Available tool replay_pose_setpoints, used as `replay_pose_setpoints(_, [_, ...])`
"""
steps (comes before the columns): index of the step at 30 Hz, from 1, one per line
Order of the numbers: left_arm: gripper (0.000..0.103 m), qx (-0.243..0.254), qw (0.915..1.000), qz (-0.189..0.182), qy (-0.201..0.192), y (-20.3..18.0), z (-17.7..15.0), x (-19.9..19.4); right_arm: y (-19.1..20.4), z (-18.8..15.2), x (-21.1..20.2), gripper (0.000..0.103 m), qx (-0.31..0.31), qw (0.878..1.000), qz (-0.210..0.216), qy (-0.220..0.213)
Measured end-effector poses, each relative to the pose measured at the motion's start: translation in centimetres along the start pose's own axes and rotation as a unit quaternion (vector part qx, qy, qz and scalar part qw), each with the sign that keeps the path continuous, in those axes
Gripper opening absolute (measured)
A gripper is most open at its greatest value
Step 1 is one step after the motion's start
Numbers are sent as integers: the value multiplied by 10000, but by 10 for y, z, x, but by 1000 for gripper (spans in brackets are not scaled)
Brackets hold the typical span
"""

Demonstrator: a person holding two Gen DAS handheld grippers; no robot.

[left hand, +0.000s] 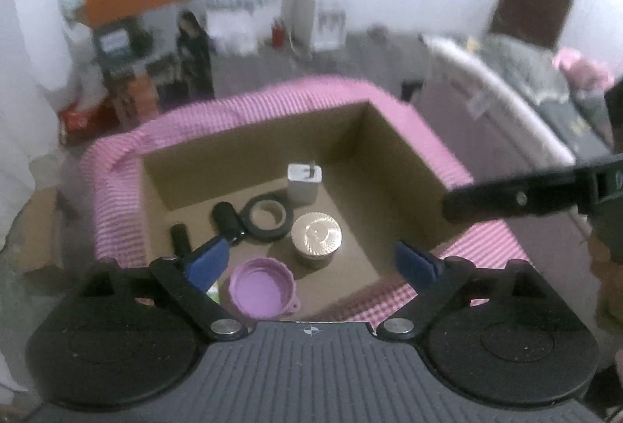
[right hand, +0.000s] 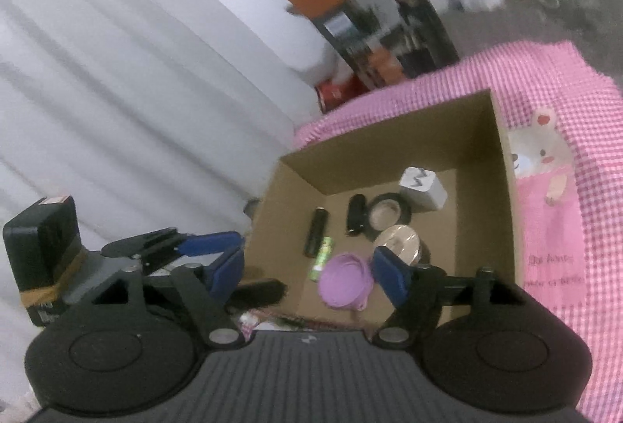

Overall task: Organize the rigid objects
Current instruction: 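Withdraw the right gripper and move it to the white supplement bottle, then grasp the white supplement bottle with the right gripper and lift it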

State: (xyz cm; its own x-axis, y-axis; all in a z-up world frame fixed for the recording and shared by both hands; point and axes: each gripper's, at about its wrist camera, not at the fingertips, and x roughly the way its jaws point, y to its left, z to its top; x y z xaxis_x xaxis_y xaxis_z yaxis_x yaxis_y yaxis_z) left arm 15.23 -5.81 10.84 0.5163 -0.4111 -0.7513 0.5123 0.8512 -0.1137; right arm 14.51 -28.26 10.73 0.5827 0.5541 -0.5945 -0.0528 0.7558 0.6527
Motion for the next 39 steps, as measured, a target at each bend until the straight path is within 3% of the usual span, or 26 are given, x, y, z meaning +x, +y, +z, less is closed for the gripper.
replay_pose_setpoints(7, [95,-361,9970,220,-642,0,-69,-35,12,-64,-7,83,30,9998,143,-161])
replay_pose_setpoints(14, [94,-164,9946,664,-785,-12,-117,-14,16,-97,32,83,204,9994,288,49])
replay_pose_setpoints(20, [89,127,9905,1022,-906,-19,-128,10,26,-99,66,82,-14,9996,139,231])
replay_pose_setpoints(31, [70,153,9904,1176,-710,-12,-126,42,29,-96,102,75,-129,9987,37,497])
replay_pose_setpoints(39, [63,135,9903,1227,-644,-14,-125,49,27,-97,112,70,-90,9980,48,616])
